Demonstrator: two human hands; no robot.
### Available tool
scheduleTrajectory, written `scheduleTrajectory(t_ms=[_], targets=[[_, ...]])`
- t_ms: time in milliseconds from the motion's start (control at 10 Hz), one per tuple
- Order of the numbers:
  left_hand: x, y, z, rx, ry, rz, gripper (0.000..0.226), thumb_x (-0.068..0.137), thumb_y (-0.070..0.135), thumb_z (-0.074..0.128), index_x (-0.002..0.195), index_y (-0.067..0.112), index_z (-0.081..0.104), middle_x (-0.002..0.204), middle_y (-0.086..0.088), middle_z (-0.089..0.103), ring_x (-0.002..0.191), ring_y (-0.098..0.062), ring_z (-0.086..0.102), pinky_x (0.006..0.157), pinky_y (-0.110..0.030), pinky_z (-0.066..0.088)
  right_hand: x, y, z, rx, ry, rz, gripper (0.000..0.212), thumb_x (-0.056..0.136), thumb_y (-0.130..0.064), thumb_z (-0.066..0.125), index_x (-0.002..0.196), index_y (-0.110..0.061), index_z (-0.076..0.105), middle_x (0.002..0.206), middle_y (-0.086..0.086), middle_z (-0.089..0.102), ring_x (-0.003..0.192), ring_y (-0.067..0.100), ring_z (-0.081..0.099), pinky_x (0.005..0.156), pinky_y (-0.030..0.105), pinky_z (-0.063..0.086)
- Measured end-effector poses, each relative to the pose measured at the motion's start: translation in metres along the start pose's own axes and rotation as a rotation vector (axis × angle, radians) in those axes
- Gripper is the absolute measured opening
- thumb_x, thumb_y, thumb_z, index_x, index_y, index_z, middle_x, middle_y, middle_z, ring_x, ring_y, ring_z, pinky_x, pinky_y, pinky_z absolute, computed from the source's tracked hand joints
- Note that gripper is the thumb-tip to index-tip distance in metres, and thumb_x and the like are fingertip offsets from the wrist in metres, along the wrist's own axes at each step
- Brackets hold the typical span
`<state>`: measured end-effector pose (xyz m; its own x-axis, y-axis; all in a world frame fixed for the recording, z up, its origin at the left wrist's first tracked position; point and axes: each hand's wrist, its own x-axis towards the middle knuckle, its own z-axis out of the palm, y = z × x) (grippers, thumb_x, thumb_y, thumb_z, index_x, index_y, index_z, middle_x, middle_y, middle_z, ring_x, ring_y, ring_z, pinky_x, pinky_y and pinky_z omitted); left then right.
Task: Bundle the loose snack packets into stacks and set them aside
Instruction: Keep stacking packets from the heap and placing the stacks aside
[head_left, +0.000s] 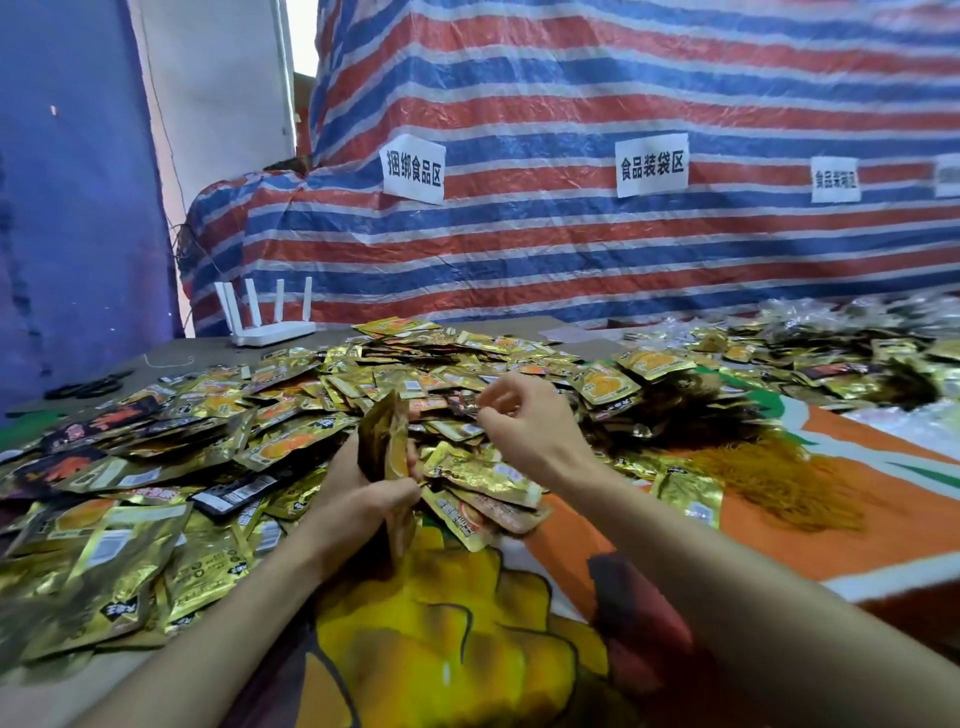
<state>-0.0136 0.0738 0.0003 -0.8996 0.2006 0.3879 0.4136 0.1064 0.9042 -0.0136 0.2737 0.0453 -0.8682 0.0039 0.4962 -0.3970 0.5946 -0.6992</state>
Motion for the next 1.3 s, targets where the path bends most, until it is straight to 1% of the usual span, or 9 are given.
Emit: scheduleTrajectory(t_ms=[200, 300, 400, 500, 800, 900, 1000, 1100, 1300], targets=[[0.001, 0.000, 0.000, -0.036, -0.027, -0.011, 0.056, 0.056, 0.007, 0.065, 0.112, 0.001, 0.057, 0.082, -0.010, 0.061, 0.084, -0.029, 0.061, 0.086, -0.048, 0.050, 0.001, 0.048, -0.110, -0.807, -0.098, 0.324, 0.010, 0.081, -0.023, 0.062, 0.086, -0.021, 0.071, 0.081, -0.002, 0.069, 0.078, 0.021, 0.066, 0.073, 0.034, 0.055], [0.002, -0.001, 0.002, -0.059, -0.028, -0.004, 0.062, 0.056, 0.006, 0.065, 0.117, 0.006, 0.059, 0.084, -0.009, 0.060, 0.080, -0.024, 0.062, 0.079, -0.042, 0.052, -0.002, 0.077, -0.151, -1.004, -0.076, 0.415, 0.005, 0.083, -0.018, 0.058, 0.087, -0.018, 0.056, 0.081, 0.001, 0.060, 0.079, 0.024, 0.061, 0.070, 0.034, 0.047], [0.002, -0.004, 0.003, -0.053, 0.001, 0.002, 0.066, 0.056, 0.007, 0.066, 0.121, 0.006, 0.059, 0.088, -0.009, 0.062, 0.083, -0.029, 0.062, 0.081, -0.049, 0.053, -0.012, 0.102, -0.170, -1.130, -0.118, 0.492, 0.004, 0.089, -0.017, 0.053, 0.090, -0.018, 0.049, 0.081, -0.001, 0.053, 0.081, 0.024, 0.057, 0.071, 0.033, 0.043], [0.003, -0.007, 0.004, -0.007, 0.046, -0.001, 0.068, 0.056, 0.013, 0.068, 0.121, -0.004, 0.057, 0.099, -0.020, 0.061, 0.098, -0.050, 0.060, 0.095, -0.065, 0.048, -0.015, 0.114, -0.179, -1.079, -0.045, 0.516, 0.013, 0.090, -0.015, 0.054, 0.101, -0.016, 0.060, 0.083, 0.002, 0.056, 0.079, 0.028, 0.057, 0.072, 0.034, 0.046], [0.006, -0.012, 0.003, 0.002, 0.068, -0.021, 0.068, 0.057, 0.012, 0.069, 0.123, -0.001, 0.057, 0.107, -0.029, 0.063, 0.107, -0.054, 0.059, 0.096, -0.069, 0.046, -0.009, 0.101, -0.192, -1.011, 0.015, 0.462, 0.018, 0.086, -0.004, 0.056, 0.096, -0.008, 0.070, 0.082, 0.010, 0.067, 0.074, 0.031, 0.063, 0.061, 0.032, 0.046], [0.005, -0.010, 0.002, -0.003, 0.040, -0.012, 0.065, 0.057, 0.012, 0.069, 0.121, 0.005, 0.059, 0.099, -0.018, 0.064, 0.098, -0.045, 0.063, 0.094, -0.062, 0.050, -0.008, 0.100, -0.191, -0.954, -0.062, 0.478, 0.016, 0.086, -0.008, 0.063, 0.098, -0.012, 0.074, 0.088, 0.007, 0.072, 0.081, 0.028, 0.067, 0.068, 0.034, 0.055], [0.003, -0.006, 0.001, -0.071, -0.030, -0.004, 0.065, 0.058, 0.006, 0.067, 0.120, 0.022, 0.061, 0.088, -0.007, 0.063, 0.081, -0.024, 0.064, 0.080, -0.044, 0.053, -0.013, 0.103, -0.184, -0.980, -0.159, 0.492, 0.021, 0.087, -0.014, 0.063, 0.105, -0.022, 0.073, 0.095, 0.002, 0.070, 0.089, 0.025, 0.066, 0.071, 0.033, 0.056], [0.004, -0.004, 0.000, -0.094, -0.053, 0.009, 0.066, 0.058, 0.005, 0.066, 0.121, 0.025, 0.061, 0.086, -0.005, 0.062, 0.080, -0.023, 0.063, 0.079, -0.040, 0.053, -0.015, 0.108, -0.180, -0.983, -0.138, 0.511, 0.023, 0.089, -0.012, 0.057, 0.104, -0.021, 0.070, 0.102, 0.004, 0.069, 0.094, 0.027, 0.064, 0.073, 0.033, 0.052], [0.005, -0.005, 0.000, -0.094, -0.060, 0.018, 0.065, 0.056, 0.005, 0.065, 0.120, 0.018, 0.061, 0.084, -0.004, 0.061, 0.081, -0.025, 0.062, 0.075, -0.037, 0.052, -0.012, 0.102, -0.182, -0.980, -0.071, 0.425, 0.018, 0.082, -0.016, 0.061, 0.088, -0.025, 0.075, 0.082, -0.003, 0.070, 0.075, 0.018, 0.063, 0.058, 0.028, 0.046]])
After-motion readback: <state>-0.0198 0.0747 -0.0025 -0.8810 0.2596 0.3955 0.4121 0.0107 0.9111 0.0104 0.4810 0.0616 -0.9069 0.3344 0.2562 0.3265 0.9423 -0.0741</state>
